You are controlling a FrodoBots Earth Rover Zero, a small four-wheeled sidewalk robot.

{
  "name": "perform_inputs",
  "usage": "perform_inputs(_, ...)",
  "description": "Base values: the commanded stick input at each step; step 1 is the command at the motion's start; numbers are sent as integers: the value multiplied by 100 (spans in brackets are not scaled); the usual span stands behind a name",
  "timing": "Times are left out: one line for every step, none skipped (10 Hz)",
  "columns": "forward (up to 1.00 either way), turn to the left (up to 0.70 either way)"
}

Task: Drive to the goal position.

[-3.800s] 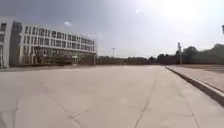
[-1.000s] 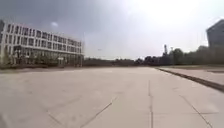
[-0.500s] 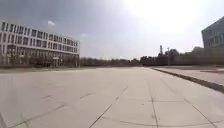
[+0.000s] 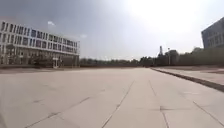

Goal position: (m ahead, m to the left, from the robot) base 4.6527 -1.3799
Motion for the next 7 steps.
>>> perform_inputs(70, 2)
perform_inputs(70, 2)
perform_inputs(70, 2)
perform_inputs(70, -4)
perform_inputs(70, -29)
perform_inputs(70, -33)
perform_inputs(70, -33)
